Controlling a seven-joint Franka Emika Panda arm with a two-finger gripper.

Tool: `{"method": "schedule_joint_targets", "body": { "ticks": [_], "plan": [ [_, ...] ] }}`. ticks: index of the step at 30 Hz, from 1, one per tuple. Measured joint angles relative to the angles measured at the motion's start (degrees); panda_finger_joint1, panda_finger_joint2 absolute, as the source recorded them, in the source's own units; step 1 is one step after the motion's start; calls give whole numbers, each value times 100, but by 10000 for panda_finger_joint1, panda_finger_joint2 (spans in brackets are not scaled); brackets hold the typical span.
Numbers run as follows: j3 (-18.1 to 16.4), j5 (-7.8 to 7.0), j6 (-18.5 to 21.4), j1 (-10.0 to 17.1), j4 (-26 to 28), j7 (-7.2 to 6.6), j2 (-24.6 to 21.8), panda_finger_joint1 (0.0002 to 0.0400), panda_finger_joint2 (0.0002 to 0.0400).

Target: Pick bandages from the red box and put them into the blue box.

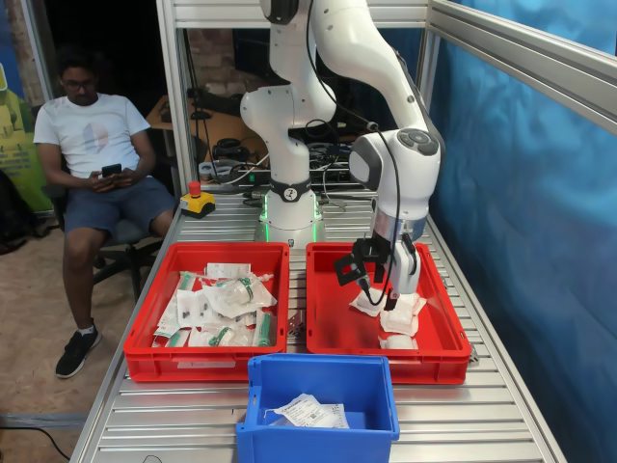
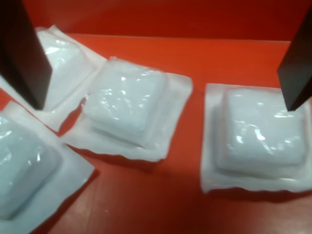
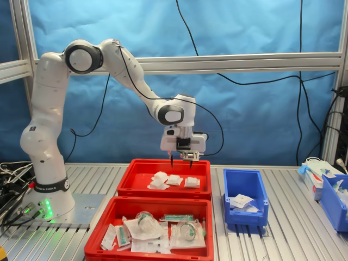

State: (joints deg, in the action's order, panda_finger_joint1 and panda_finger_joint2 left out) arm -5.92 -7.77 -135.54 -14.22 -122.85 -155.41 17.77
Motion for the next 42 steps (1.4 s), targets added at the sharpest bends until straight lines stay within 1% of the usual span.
{"method": "schedule_joint_targets", "body": {
  "ticks": [5,8,12,27,37,42],
  "plan": [
    [-18,0,0,-150,-55,-13,102,400,400],
    [-22,0,0,-240,-95,-63,121,400,400],
    [-28,0,-1,-361,-158,-52,124,400,400],
    [-41,0,-1,-560,-361,-30,125,400,400],
    [-44,0,-1,-720,-381,-24,130,400,400],
    [-47,0,-138,-800,-382,-14,211,400,400]
  ]
}}
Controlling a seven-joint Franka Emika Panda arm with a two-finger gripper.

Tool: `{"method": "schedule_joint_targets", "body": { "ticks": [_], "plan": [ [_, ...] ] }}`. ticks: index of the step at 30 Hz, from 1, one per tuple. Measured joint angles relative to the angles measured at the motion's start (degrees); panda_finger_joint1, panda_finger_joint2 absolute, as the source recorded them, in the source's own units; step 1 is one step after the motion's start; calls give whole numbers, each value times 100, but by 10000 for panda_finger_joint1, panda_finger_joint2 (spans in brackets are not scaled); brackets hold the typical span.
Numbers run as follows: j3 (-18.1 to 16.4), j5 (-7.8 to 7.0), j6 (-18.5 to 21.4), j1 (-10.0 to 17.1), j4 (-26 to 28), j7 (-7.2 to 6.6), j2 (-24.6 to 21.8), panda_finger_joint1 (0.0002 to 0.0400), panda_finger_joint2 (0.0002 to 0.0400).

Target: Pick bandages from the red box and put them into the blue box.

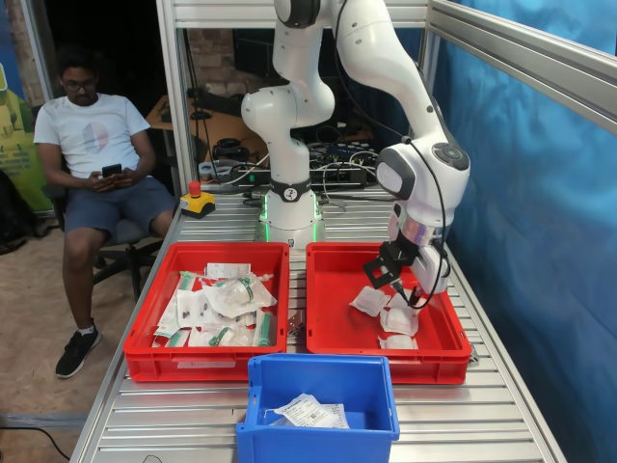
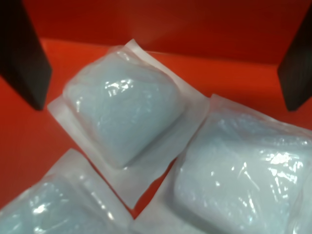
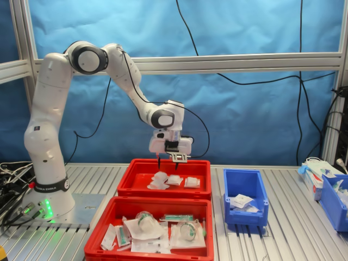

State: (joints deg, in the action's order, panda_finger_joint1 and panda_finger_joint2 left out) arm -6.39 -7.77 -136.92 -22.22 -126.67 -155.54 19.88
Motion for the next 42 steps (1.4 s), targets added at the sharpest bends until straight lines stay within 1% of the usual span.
{"method": "schedule_joint_targets", "body": {
  "ticks": [9,16,35,40,42],
  "plan": [
    [-1,0,-349,-20,-3,126,294,400,400],
    [-1,0,-444,-33,-5,162,419,400,400],
    [-3,0,-534,-278,-33,180,483,400,400],
    [-6,0,-722,-324,-83,180,484,400,400],
    [-6,0,-853,-337,-123,180,484,400,400]
  ]
}}
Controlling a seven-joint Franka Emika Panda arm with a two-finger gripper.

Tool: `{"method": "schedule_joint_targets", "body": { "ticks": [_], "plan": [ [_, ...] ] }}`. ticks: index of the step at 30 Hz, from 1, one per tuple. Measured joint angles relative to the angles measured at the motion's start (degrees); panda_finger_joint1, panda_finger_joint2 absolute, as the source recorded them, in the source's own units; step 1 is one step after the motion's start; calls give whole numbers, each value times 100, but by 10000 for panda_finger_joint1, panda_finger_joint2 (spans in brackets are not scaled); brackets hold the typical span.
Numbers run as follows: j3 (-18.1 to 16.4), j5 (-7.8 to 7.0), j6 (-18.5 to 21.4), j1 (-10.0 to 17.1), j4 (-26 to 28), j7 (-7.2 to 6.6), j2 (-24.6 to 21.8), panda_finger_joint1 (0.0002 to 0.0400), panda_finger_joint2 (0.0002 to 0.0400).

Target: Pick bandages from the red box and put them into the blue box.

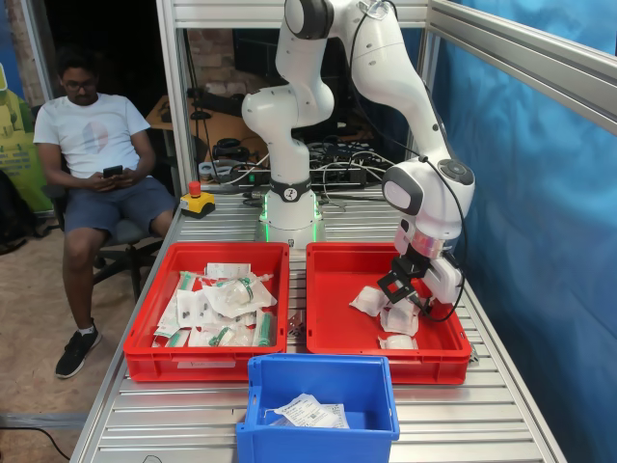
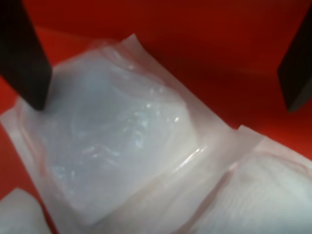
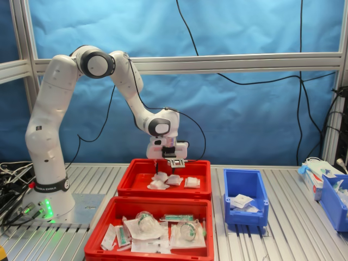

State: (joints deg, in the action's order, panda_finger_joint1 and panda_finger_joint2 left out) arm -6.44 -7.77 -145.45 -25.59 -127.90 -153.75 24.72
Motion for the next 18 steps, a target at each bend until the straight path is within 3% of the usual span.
{"method": "schedule_joint_targets", "body": {
  "ticks": [9,18],
  "plan": [
    [0,0,-411,-7,-195,0,0,400,400],
    [0,0,-518,-7,-289,0,0,400,400]
  ]
}}
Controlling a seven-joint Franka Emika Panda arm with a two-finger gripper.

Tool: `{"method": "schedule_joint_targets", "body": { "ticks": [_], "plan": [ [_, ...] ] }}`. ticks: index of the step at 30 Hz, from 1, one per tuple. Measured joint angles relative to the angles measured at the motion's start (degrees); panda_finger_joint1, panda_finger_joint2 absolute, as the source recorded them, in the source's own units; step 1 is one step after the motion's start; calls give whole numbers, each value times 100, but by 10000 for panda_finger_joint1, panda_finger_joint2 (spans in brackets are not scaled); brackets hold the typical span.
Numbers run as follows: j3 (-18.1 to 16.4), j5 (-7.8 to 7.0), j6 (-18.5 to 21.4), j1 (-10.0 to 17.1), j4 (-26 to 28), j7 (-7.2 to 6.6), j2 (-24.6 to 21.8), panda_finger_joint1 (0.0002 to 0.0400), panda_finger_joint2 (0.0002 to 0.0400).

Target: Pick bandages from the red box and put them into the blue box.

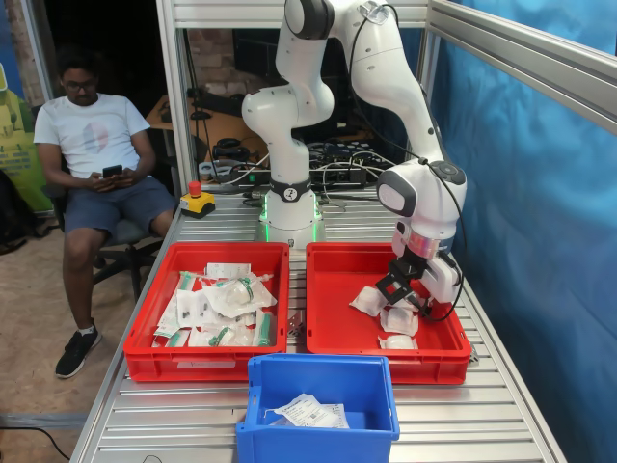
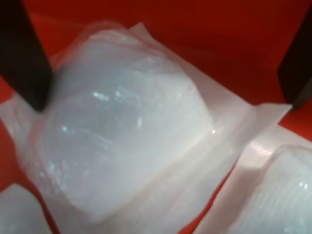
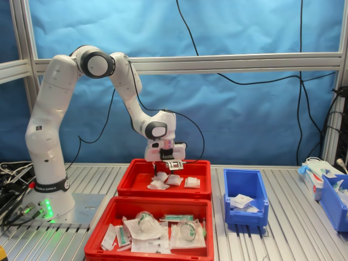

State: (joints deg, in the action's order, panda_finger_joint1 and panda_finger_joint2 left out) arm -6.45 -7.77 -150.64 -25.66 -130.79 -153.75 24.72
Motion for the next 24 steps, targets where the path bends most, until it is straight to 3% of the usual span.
{"method": "schedule_joint_targets", "body": {
  "ticks": [24],
  "plan": [
    [175,0,-34,-72,-38,0,0,400,400]
  ]
}}
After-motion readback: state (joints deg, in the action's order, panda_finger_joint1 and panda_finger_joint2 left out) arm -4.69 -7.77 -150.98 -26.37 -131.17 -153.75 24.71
